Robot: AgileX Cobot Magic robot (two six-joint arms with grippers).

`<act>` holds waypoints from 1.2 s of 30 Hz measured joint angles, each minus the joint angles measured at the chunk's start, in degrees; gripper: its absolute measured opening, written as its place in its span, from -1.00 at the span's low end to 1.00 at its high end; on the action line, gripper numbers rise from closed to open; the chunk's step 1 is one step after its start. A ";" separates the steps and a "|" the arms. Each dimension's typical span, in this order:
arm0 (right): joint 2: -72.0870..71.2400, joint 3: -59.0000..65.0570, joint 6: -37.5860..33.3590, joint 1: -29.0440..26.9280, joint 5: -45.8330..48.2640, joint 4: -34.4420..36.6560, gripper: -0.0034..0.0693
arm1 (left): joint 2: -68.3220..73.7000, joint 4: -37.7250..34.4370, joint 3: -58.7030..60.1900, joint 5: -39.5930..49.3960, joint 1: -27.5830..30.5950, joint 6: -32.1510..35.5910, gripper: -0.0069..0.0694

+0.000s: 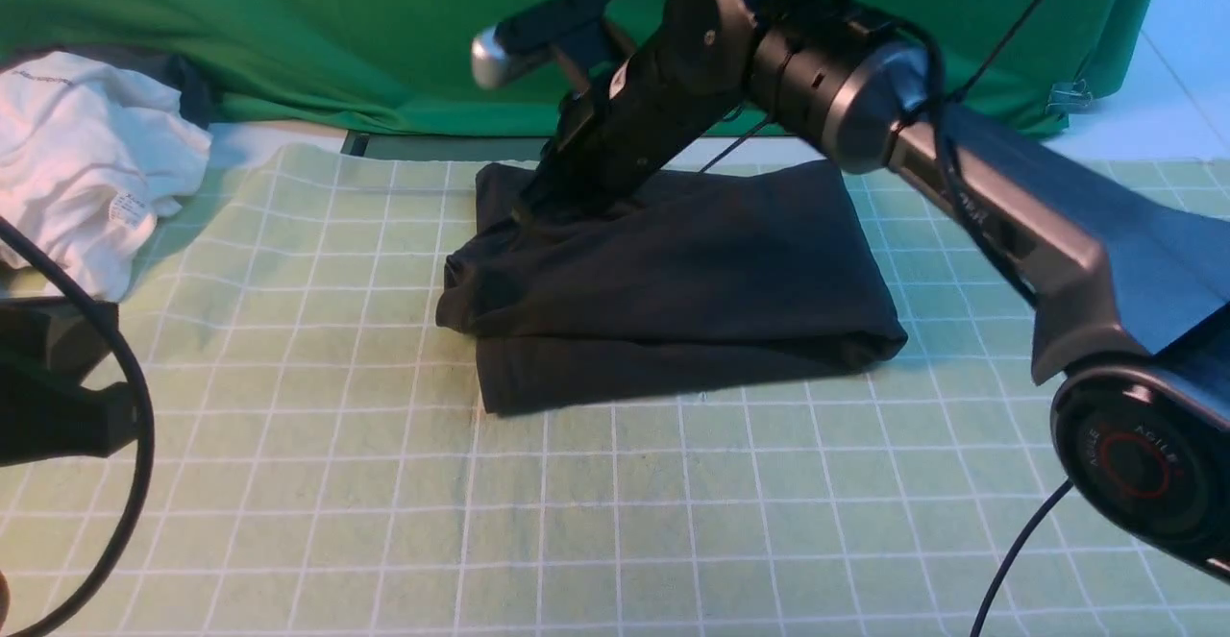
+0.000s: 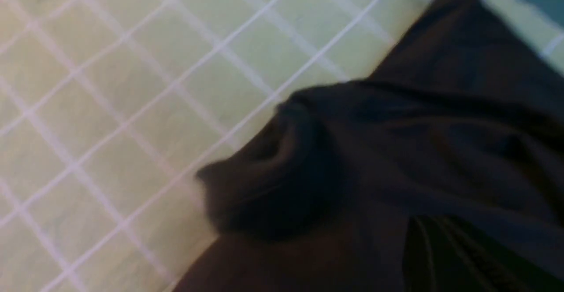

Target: Fold a long-sleeved shirt over a green coffee tablecloth.

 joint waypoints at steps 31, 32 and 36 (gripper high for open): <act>-83.35 78.04 -8.78 -15.19 -50.59 -11.59 -0.87 | -32.61 10.50 16.02 -12.51 0.00 -1.90 -0.66; -86.15 82.15 -8.41 -15.06 -53.57 -11.59 -0.87 | -32.61 10.52 16.02 -12.51 0.00 -1.90 -0.66; -95.00 97.45 -4.33 -14.99 -59.48 -11.57 -0.87 | -32.61 10.52 16.02 -12.51 0.00 -1.90 -0.66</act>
